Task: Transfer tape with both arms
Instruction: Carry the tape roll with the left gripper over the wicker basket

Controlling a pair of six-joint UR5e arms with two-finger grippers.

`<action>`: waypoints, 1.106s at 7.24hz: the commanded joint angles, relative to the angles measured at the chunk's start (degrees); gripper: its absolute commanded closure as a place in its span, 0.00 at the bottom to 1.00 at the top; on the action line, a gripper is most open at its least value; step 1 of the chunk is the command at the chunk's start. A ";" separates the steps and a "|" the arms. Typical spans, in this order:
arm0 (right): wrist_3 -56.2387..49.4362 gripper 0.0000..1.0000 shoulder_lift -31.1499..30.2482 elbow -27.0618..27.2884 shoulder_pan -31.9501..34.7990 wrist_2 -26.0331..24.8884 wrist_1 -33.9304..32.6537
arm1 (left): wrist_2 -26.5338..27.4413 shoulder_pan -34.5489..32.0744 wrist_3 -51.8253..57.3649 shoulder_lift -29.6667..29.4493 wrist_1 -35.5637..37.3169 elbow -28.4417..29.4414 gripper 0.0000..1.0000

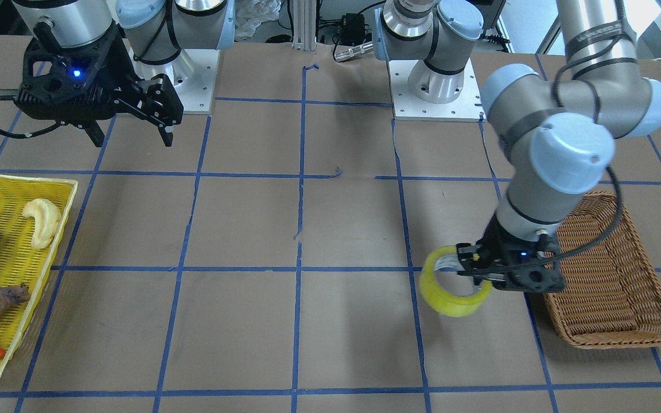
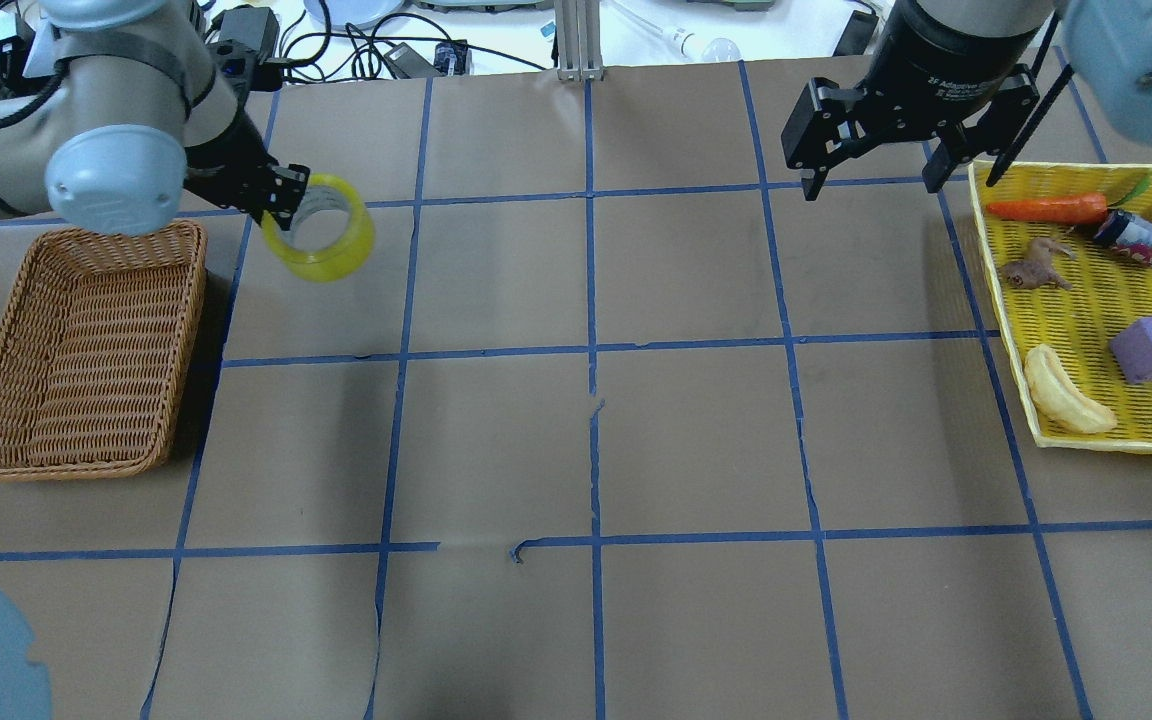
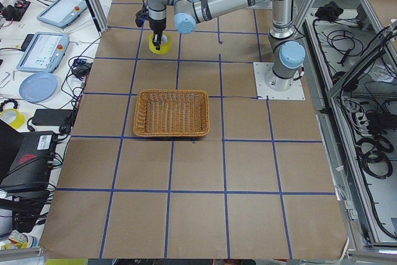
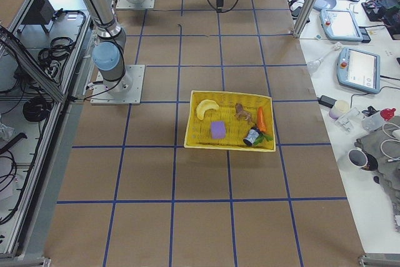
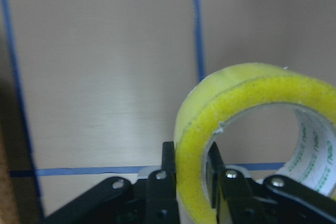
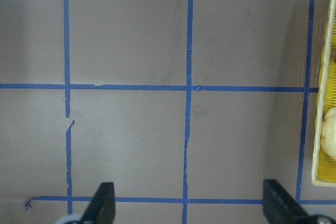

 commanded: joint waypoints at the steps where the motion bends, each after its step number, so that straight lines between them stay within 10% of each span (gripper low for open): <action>1: 0.01 0.00 -0.04 -0.01 0.00 -0.04 0.25 | -1.22 11.40 16.11 0.13 -0.06 0.13 1.00; 8: 0.01 0.00 -0.13 0.17 0.00 -0.22 0.25 | -5.62 26.31 39.91 -10.31 5.74 0.22 1.00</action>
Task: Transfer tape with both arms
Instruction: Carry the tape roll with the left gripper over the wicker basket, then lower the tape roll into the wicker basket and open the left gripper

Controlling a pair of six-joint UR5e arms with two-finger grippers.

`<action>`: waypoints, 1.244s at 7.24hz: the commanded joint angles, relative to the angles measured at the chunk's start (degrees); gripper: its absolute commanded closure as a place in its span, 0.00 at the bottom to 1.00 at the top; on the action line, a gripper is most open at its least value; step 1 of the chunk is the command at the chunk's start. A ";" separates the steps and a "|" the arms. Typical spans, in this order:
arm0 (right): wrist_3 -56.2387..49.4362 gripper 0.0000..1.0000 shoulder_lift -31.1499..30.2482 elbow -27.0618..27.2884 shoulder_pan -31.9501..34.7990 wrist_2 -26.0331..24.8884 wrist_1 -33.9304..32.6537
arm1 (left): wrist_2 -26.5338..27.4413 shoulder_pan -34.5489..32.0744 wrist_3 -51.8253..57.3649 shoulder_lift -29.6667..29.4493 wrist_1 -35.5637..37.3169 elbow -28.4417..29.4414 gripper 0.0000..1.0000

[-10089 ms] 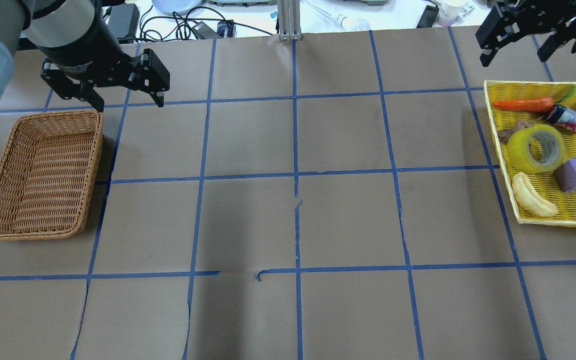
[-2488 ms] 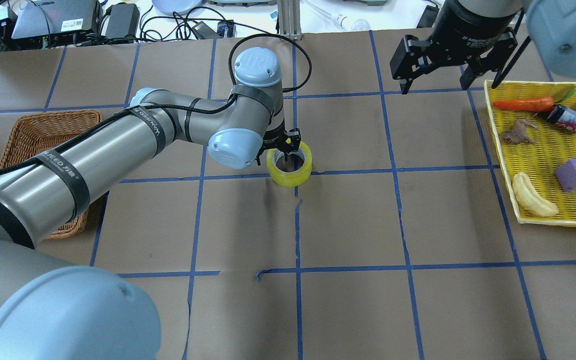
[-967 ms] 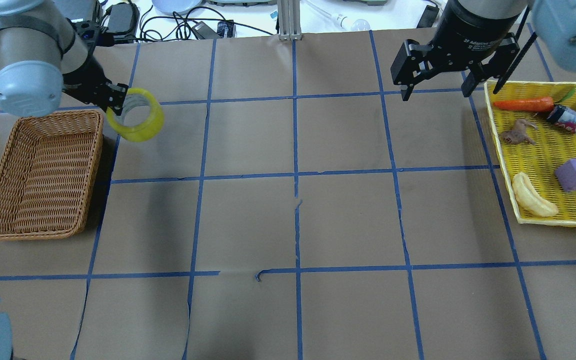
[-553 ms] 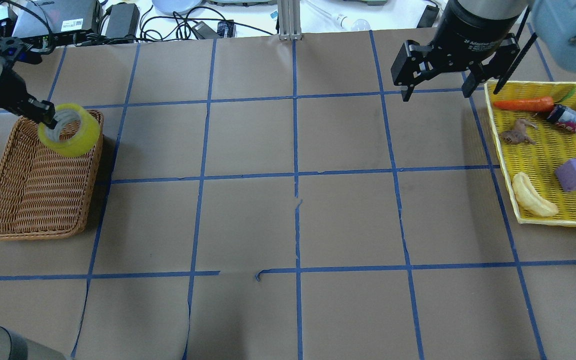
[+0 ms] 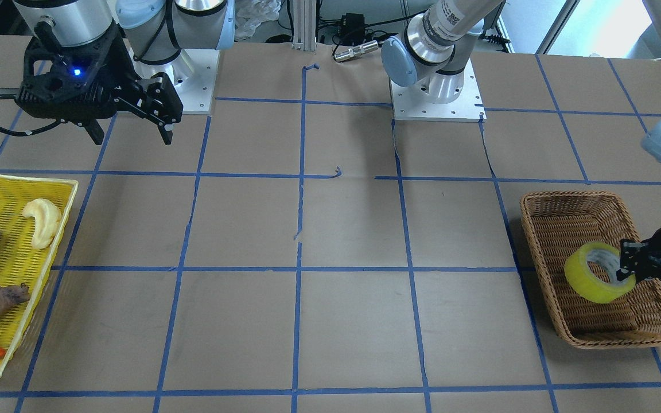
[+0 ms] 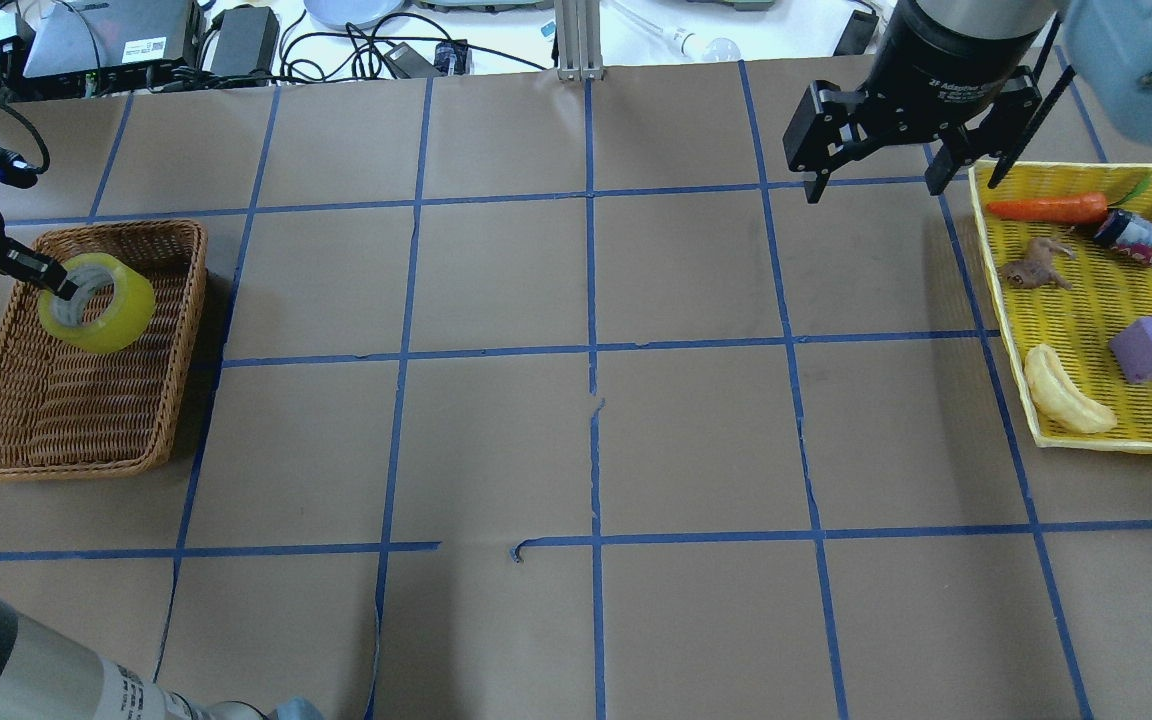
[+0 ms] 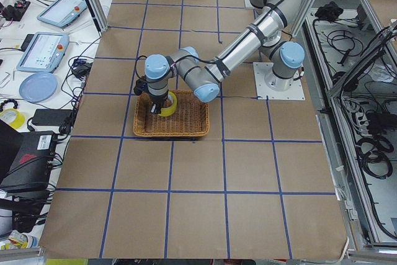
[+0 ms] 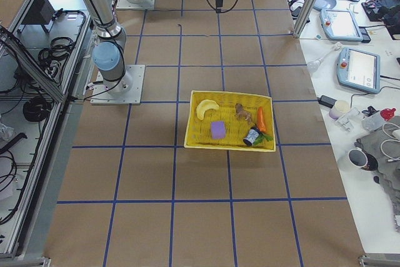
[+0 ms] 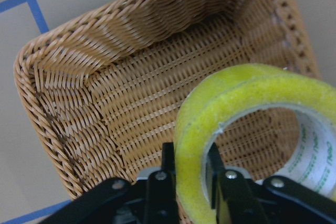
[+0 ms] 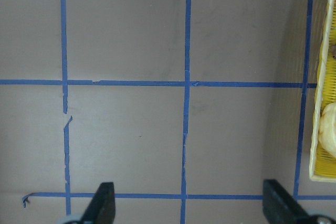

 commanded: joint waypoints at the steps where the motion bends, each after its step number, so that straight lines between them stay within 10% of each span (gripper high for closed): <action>1: 0.00 0.00 -0.01 0.06 0.00 0.05 0.00 | 0.40 0.61 0.44 -2.16 1.03 0.09 1.00; 2: 0.00 0.00 -0.01 -0.03 0.00 0.14 0.00 | 0.58 0.61 0.35 -2.25 1.21 0.00 0.91; 3: 0.00 0.00 -0.01 -0.03 0.00 0.23 -0.09 | 0.49 0.52 -0.09 -2.25 2.34 0.00 0.11; 6: 0.00 0.00 -0.01 -0.03 0.00 0.23 -0.18 | 0.58 -7.07 -10.82 4.84 -0.26 1.14 0.09; 9: -0.09 0.00 0.08 -0.03 0.00 0.32 -0.26 | 0.58 -18.08 -34.47 13.11 -19.31 6.14 0.09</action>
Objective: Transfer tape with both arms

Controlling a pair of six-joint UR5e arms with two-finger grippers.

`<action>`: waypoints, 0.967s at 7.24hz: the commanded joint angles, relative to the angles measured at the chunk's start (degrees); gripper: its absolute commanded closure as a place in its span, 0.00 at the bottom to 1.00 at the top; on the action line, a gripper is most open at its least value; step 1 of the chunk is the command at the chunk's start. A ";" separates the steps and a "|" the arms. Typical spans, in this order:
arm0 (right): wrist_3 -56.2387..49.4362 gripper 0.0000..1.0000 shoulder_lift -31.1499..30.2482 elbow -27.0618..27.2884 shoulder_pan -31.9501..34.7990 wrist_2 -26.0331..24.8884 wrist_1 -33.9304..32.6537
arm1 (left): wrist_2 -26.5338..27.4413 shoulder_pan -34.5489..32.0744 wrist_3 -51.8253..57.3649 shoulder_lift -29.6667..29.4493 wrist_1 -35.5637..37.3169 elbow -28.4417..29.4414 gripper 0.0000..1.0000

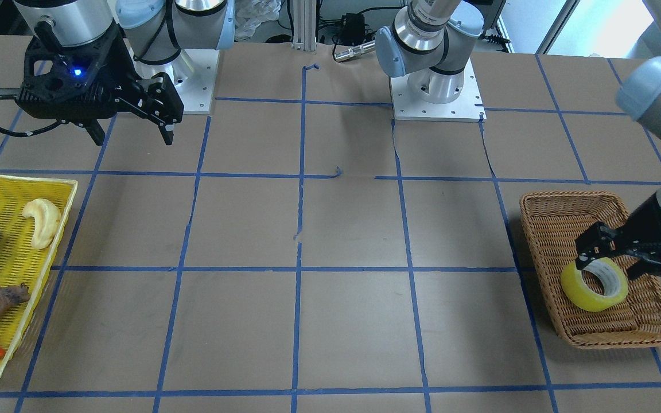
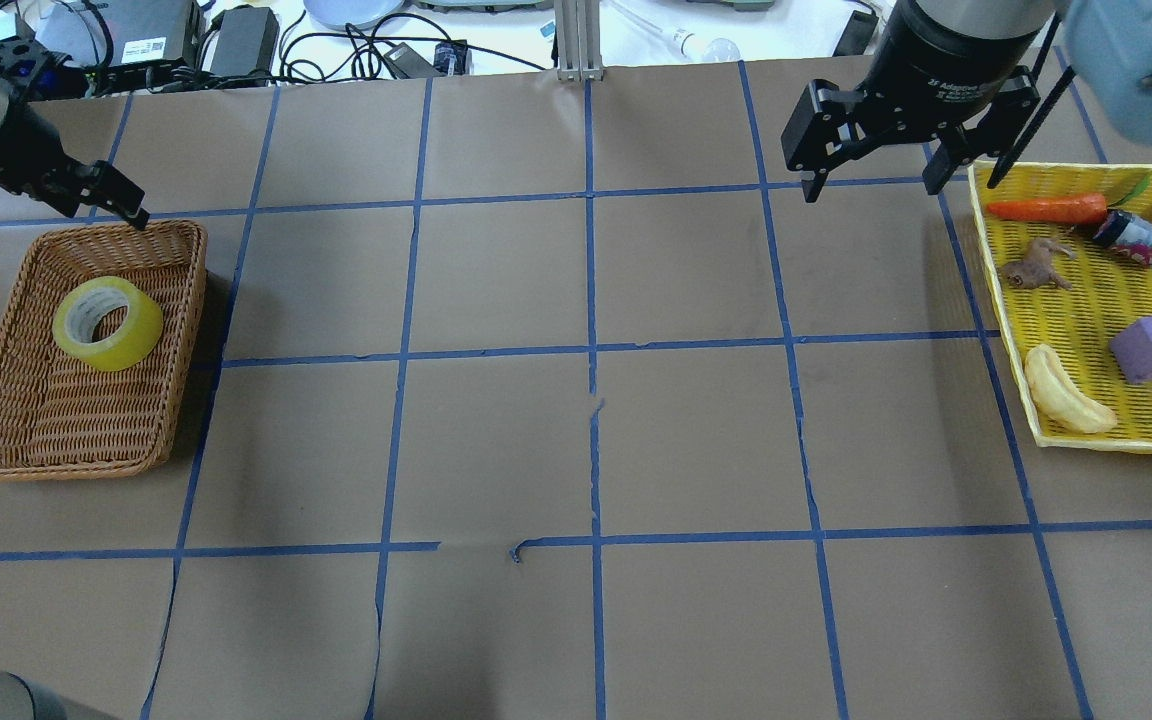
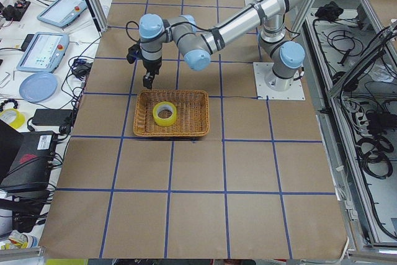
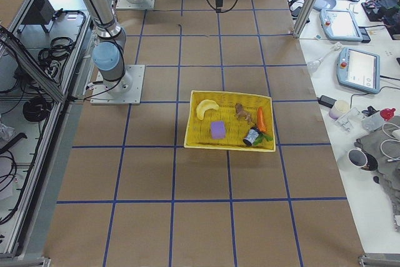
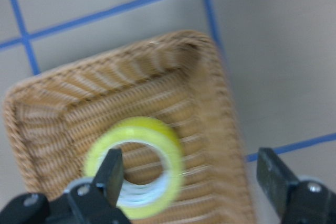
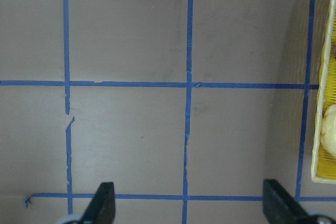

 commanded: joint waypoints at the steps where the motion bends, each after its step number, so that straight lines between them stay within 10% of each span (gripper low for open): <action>1: -0.05 0.00 0.08 0.00 0.00 0.02 -0.05 | 0.15 -10.21 -19.56 4.97 -7.75 1.70 0.09; 3: 0.04 0.00 0.08 0.00 0.00 0.10 -0.05 | 5.40 -25.32 -37.69 8.40 -11.51 2.39 0.04; 7: -0.05 0.00 -0.01 0.00 0.00 -0.07 -0.05 | 5.07 -27.16 -42.34 13.94 -17.67 1.52 0.00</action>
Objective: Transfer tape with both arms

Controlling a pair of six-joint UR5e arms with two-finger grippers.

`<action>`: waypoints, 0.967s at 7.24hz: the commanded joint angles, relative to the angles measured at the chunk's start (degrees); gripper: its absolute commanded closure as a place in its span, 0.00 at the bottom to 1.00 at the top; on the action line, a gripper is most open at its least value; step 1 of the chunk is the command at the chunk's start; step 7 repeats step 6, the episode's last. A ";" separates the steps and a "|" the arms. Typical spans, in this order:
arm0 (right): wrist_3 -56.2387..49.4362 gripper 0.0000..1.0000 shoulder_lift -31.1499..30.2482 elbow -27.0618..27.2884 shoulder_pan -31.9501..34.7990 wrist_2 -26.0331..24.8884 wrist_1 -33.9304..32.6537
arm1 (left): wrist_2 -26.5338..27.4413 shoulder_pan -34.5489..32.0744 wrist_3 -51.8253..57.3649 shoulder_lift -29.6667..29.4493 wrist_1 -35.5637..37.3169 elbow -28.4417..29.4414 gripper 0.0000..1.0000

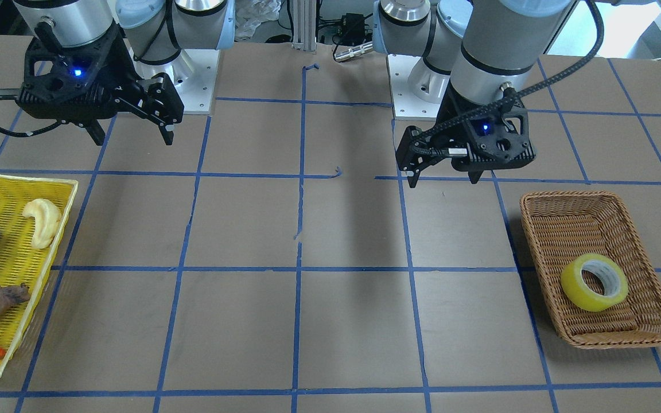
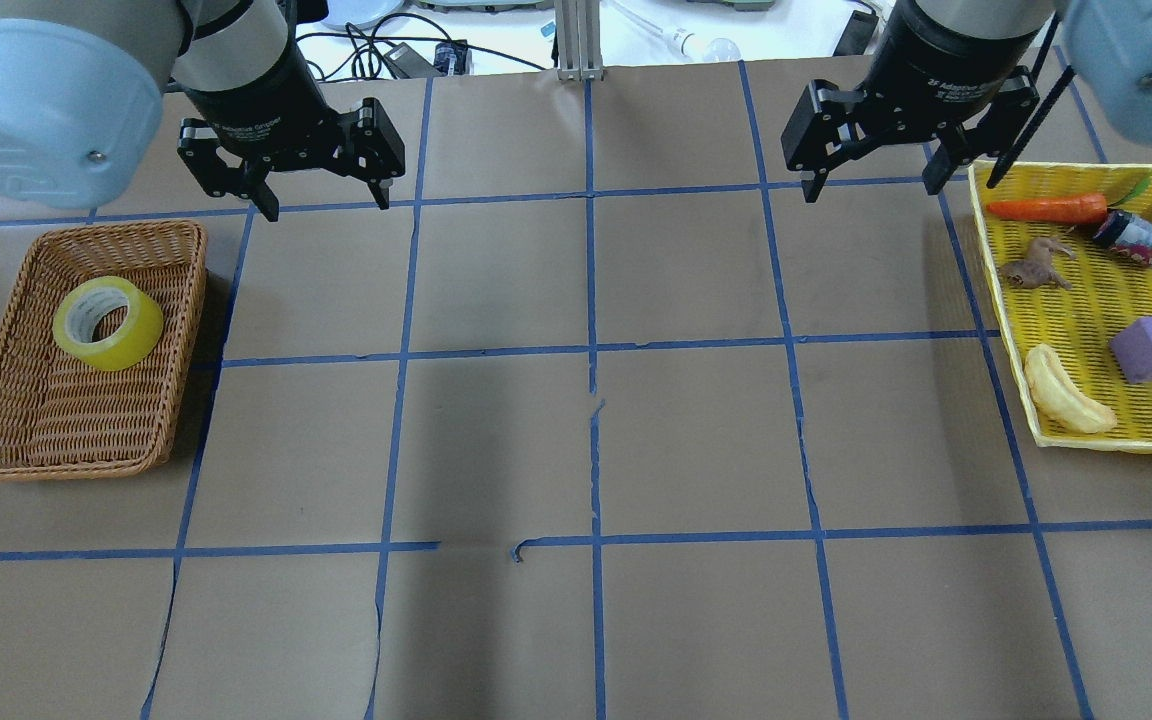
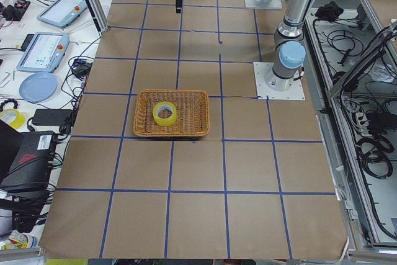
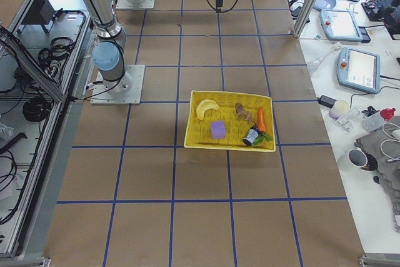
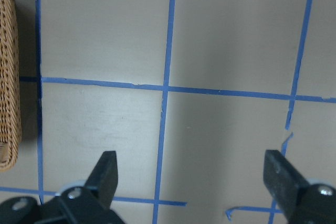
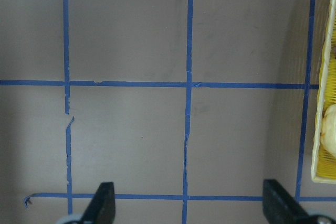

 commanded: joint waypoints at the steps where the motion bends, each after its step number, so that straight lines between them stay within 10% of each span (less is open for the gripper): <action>1: 0.05 0.00 -0.05 0.00 0.00 -0.05 0.03 | 0.34 0.04 -0.05 2.00 -2.72 -0.85 0.00; 7: 0.05 0.00 -0.05 0.00 0.00 -0.05 0.03 | 0.43 0.30 -0.05 2.44 -2.01 -2.96 0.00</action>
